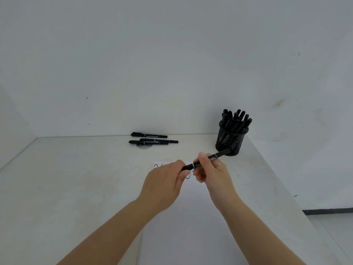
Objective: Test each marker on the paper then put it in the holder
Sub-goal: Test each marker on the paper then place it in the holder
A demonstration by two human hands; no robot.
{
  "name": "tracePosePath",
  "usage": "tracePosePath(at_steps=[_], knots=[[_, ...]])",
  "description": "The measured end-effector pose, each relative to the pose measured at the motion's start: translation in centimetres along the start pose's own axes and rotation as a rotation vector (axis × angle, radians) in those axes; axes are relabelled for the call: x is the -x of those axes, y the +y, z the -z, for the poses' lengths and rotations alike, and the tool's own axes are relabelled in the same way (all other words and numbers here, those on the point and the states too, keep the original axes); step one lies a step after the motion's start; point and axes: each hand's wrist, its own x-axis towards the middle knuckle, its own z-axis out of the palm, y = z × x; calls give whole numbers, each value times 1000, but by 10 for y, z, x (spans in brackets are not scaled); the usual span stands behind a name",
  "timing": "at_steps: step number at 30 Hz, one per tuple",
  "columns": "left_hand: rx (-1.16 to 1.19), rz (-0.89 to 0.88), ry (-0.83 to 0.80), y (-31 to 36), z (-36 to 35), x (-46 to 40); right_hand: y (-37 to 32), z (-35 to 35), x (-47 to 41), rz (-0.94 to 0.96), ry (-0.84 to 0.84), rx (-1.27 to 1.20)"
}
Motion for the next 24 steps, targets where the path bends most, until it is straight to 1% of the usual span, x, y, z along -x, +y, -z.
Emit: tracePosePath(at_steps=[2, 4, 6, 8, 10, 13, 17, 20, 24], knots=[[18, 21, -45, 5, -2, 0, 4, -1, 0, -2, 25, 37], [136, 50, -95, 7, -3, 1, 6, 2, -5, -8, 73, 50], [310, 120, -129, -1, -3, 4, 3, 19, -19, -40, 250, -58], [447, 226, -86, -17, 0, 12, 0, 47, -33, -32, 446, -130], [481, 304, -24, -35, 1, 18, 10, 65, -39, -16, 507, -16], [473, 301, -18, -40, -6, 23, 37, 61, -37, -46, 480, 79], [426, 258, -41, -33, -17, 30, 52, 52, -42, -114, 433, 23], [350, 218, -50, -33, -17, 34, 52, 48, -47, -72, 388, 37], [220, 148, -126, -36, -20, 40, 46, 44, -48, 6, 291, 226]])
